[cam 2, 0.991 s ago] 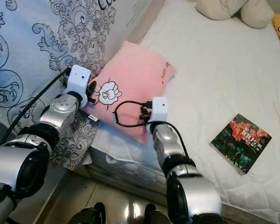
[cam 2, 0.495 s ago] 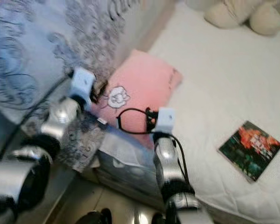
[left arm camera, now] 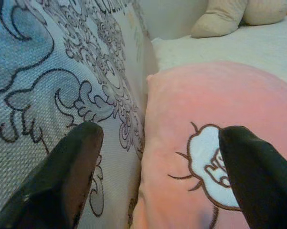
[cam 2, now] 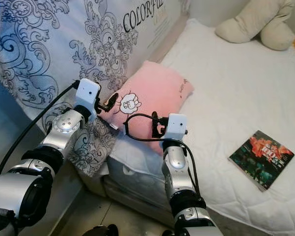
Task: Clean up the room
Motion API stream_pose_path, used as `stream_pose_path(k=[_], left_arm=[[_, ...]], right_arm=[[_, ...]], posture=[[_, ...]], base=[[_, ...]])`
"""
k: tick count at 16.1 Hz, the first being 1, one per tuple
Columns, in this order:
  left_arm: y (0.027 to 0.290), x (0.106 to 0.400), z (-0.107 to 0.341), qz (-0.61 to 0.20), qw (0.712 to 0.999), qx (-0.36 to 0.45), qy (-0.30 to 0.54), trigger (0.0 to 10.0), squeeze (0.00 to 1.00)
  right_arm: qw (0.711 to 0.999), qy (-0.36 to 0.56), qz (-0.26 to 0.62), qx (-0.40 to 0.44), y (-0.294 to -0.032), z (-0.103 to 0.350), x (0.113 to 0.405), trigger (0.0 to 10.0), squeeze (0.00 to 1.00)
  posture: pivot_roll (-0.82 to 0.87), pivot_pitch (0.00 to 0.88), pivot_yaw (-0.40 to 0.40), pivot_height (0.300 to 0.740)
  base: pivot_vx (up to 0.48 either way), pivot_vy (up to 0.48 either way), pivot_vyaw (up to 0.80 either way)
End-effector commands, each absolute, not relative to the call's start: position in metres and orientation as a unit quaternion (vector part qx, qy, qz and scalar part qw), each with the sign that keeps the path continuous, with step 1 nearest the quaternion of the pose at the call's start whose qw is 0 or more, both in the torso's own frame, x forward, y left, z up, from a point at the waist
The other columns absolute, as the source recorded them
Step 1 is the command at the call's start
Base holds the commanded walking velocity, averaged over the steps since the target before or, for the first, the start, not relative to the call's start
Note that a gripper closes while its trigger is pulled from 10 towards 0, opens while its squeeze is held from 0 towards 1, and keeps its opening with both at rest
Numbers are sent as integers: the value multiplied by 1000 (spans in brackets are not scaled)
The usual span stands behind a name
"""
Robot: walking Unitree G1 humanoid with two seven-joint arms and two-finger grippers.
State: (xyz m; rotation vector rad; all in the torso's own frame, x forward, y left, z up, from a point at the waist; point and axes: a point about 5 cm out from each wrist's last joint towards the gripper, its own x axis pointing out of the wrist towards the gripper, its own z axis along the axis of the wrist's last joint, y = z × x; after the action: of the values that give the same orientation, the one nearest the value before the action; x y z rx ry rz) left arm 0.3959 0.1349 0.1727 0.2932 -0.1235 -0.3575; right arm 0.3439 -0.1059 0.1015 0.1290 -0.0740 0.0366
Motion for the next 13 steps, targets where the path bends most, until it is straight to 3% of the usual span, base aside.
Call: stream_pose_path(k=[1,8,9,10,13], left_arm=[[132,397,181,-182,969,147,-78,10000,1000],[132,397,181,-182,969,147,-78,10000,1000],[121,375,136,-196,978,52,-52,10000,0],[108,348,92,-188,981,-55,-11,10000,0],[111,339,76,-169,983,-71,13,10000,0]], right_arm=[[997,-43,16,60,-107,102,343,10000,1000],[997,-43,16,60,-107,102,343,10000,1000],[997,-45,-56,3,-152,87,311,10000,0],[989,-28,-125,-73,-199,75,278,10000,0],[984,-32,-130,-120,-205,81,271,10000,0]], posture=[[120,38,11,740],[120,38,11,740],[81,0,-1,740],[81,0,-2,740],[88,0,-15,740]], base=[[0,0,0],[0,0,0],[0,0,0],[0,0,0],[0,0,0]])
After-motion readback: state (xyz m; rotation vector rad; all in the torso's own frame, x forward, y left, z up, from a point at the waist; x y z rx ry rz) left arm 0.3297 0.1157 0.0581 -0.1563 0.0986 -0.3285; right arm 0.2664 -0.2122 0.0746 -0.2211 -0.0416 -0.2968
